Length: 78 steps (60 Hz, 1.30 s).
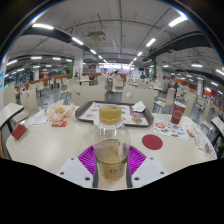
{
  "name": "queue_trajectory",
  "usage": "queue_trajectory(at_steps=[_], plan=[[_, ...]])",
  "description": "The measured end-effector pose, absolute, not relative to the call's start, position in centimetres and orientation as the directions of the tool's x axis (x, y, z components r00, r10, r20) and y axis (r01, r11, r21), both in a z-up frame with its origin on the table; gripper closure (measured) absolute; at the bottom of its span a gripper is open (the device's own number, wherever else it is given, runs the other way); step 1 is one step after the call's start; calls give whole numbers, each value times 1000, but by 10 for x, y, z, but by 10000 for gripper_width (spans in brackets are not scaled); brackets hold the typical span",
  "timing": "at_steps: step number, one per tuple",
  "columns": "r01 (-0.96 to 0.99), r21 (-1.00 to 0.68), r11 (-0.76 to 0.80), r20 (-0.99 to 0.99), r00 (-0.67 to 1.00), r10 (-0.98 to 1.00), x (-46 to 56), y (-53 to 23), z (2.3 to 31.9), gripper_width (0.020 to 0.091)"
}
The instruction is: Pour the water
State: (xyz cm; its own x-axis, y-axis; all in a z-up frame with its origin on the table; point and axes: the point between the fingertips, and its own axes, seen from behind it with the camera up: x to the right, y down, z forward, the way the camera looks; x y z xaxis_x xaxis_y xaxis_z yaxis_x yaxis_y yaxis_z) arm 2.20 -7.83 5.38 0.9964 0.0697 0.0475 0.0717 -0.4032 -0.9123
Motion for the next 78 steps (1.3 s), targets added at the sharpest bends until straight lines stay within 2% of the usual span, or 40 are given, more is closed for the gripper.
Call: queue_trajectory(at_steps=[4,9,18,27,35,40,46,57,64,71,78], plan=[[87,-906,-414,66,996,66,19,-78,57,732],[81,-911,-404,51,995,84,1,-77,74,731],[-21,-926,-377,-76,988,132,-65,-60,122,734],[-356,-844,-400,-443,884,148,-140,-28,182,734],[-718,-533,-447,-823,563,77,-171,7,221,733],[-849,-267,-456,-957,290,20,-167,36,220,733],[-911,38,-411,-998,-12,-65,-155,61,211,735],[-869,391,-302,-919,-351,-181,-132,87,165,732],[-824,499,-269,-865,-455,-211,-129,96,145,735],[-836,470,-284,-880,-416,-230,-133,96,139,733],[-842,431,-325,-899,-369,-237,-138,96,148,733]])
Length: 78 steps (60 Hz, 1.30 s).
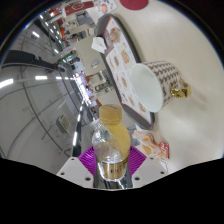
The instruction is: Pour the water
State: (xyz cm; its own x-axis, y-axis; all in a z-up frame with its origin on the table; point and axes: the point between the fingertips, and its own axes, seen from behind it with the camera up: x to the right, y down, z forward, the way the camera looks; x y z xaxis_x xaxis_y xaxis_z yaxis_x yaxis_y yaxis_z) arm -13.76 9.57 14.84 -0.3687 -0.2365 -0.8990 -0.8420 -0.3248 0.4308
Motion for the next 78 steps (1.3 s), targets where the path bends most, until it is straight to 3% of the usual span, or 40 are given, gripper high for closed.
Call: queue_trajectory(at_steps=[5,16,23,32,40,44,52,54,63,71,78], plan=[[-888,263,-377,-957,-190,-221,-137,91,157,732],[-857,-278,-433,-942,331,-51,-99,80,213,732],[-675,-644,-361,-738,672,62,-49,77,251,731],[-364,-899,-242,-393,916,79,32,63,277,732],[-116,-970,-213,-128,991,42,101,65,248,733],[-46,-970,-237,-54,998,30,134,67,219,732],[-16,-951,-310,-28,999,35,161,70,161,733],[-10,-947,-322,-23,999,36,160,71,133,733],[-10,-923,-385,-30,998,48,173,62,86,731],[-2,-909,-416,-25,998,49,176,53,51,718],[-1,-925,-381,-20,999,47,176,51,55,713]])
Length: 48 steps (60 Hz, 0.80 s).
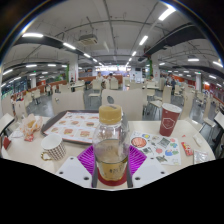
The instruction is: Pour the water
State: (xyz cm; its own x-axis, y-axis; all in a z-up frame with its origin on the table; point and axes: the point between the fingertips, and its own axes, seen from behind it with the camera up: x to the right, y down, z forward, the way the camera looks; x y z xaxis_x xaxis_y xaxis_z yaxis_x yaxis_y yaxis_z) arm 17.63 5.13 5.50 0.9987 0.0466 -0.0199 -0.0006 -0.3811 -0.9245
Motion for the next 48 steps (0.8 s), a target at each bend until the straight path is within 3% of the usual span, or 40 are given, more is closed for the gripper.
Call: queue_trajectory(at_steps=[11,13,16,17,26,48], plan=[[-26,-902,-431,-38,999,21,178,50,52,576],[-35,-888,-458,-45,999,11,178,47,50,490],[-57,-876,-478,-61,998,-7,178,41,53,262],[-62,-874,-482,-64,998,-13,178,39,54,238],[-33,-857,-515,-13,999,-43,178,11,77,252],[-50,-810,-584,14,994,-105,108,-130,164,256]])
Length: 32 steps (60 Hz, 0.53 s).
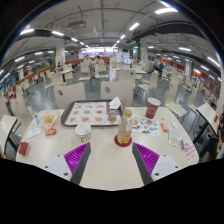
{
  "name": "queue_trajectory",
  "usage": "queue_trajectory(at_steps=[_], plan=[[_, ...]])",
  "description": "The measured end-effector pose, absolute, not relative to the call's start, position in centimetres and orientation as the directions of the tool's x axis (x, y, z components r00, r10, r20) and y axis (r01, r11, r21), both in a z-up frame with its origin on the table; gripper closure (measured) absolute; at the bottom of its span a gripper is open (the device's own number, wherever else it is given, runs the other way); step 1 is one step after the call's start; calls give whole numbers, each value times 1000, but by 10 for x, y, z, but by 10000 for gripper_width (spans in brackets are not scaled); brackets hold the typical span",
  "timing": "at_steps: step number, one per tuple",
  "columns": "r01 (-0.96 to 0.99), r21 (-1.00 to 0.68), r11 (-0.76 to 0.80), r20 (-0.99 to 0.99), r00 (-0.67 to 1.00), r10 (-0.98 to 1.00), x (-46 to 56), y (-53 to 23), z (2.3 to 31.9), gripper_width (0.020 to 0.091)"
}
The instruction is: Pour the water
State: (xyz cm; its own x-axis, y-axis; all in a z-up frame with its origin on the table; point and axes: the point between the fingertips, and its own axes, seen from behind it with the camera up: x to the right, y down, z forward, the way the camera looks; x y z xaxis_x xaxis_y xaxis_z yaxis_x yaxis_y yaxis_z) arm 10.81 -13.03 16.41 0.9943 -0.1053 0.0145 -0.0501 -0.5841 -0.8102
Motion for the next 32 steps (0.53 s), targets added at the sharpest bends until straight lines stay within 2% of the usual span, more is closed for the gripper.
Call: queue_trajectory(at_steps=[16,32], plan=[[-72,-806,-587,4,992,-127,70,-182,190,253],[-57,-800,-597,18,993,-119,59,-194,188,255]])
